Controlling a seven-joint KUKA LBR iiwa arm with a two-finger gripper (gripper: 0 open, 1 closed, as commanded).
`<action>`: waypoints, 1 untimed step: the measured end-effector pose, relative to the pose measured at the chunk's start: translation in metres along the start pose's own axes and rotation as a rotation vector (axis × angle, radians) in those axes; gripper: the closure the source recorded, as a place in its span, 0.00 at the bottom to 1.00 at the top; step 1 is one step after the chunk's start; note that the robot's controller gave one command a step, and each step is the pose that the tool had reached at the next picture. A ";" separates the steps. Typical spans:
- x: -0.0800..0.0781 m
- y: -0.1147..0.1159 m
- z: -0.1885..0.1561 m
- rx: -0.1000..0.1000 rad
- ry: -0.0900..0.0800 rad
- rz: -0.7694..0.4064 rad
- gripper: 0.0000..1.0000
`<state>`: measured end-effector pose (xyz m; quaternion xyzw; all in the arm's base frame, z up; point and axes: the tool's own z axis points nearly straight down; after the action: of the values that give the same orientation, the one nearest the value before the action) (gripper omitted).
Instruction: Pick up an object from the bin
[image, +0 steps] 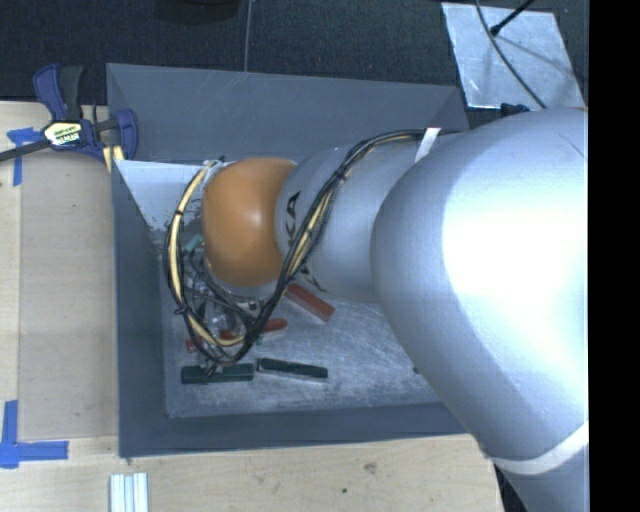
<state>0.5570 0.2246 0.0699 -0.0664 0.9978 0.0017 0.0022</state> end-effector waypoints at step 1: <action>0.000 -0.004 -0.001 0.002 0.000 0.006 1.00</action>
Offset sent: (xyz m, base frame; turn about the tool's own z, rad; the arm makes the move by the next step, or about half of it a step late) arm 0.0000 0.0000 0.0000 0.0000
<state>0.5574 0.2210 0.0711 -0.0635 0.9980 0.0008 0.0020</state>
